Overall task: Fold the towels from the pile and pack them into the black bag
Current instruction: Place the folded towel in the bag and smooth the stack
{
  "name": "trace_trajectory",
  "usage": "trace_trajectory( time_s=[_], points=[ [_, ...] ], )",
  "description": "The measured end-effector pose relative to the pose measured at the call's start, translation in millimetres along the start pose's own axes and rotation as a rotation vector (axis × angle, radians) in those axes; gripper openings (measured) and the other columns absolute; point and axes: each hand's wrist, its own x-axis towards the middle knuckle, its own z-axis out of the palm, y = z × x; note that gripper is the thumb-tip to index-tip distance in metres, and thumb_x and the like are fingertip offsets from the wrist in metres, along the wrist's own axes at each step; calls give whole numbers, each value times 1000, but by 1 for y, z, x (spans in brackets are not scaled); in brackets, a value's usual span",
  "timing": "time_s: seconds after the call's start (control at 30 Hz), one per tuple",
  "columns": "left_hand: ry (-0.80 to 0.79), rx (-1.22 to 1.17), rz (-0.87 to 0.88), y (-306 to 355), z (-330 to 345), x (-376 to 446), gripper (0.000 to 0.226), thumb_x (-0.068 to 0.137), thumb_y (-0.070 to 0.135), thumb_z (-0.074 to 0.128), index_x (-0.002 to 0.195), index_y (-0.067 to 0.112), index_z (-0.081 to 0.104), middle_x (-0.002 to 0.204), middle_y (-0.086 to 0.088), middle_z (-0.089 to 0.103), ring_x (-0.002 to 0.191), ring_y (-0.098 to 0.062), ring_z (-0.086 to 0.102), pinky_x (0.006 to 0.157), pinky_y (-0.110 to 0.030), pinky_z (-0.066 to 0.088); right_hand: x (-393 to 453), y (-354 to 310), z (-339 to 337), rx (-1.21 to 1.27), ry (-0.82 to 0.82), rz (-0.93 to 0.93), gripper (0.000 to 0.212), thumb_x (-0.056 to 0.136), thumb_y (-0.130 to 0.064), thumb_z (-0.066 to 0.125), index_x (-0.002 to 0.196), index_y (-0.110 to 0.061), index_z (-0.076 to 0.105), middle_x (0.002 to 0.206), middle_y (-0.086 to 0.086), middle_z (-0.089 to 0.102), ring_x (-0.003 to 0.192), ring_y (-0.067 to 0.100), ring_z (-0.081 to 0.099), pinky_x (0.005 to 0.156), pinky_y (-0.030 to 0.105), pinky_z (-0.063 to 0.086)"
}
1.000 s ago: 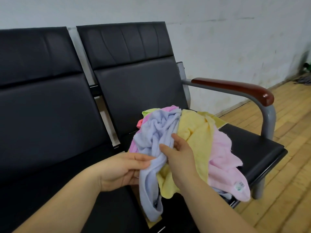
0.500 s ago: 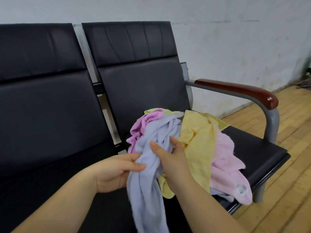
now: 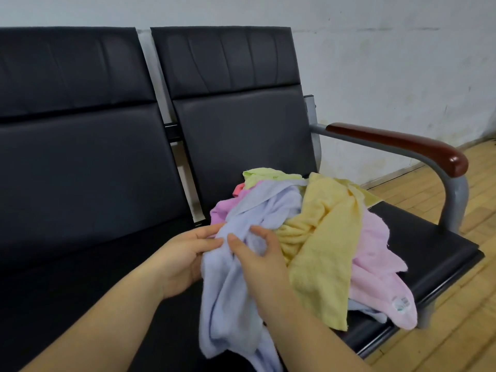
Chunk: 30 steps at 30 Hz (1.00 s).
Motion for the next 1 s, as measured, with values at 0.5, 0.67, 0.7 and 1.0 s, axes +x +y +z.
trace_trajectory(
  time_s=[0.5, 0.67, 0.7, 1.0],
  points=[
    [132, -101, 8, -19, -92, -46, 37, 88, 10, 53, 123, 11, 63, 123, -19, 63, 112, -33, 62, 97, -44, 46, -38, 6, 51, -246, -510, -144, 36, 86, -25, 68, 117, -40, 57, 117, -17, 55, 96, -8, 52, 86, 5, 41],
    [229, -34, -86, -54, -134, -90, 38, 83, 15, 62, 120, 9, 66, 120, -15, 66, 112, -31, 62, 101, -44, 43, -33, 21, 64, -461, -382, -152, 54, 86, -31, 67, 135, -29, 45, 135, -7, 40, 106, 7, 53, 84, 13, 43],
    [253, -6, -99, -61, -140, -102, 42, 79, 16, 68, 120, 9, 65, 120, -14, 66, 112, -30, 63, 101, -43, 43, -33, 25, 67, -557, -398, -152, 56, 86, -32, 66, 137, -28, 44, 138, -6, 39, 112, 10, 52, 87, 16, 41],
    [243, 668, -324, -103, -178, -187, 22, 71, 55, 73, 84, 38, 74, 91, 16, 73, 92, -3, 67, 88, -26, 51, -42, 57, 98, -1110, -696, -157, 49, 94, -54, 46, 137, -30, 49, 146, -8, 36, 133, 20, 30, 110, 33, 30]
  ],
)
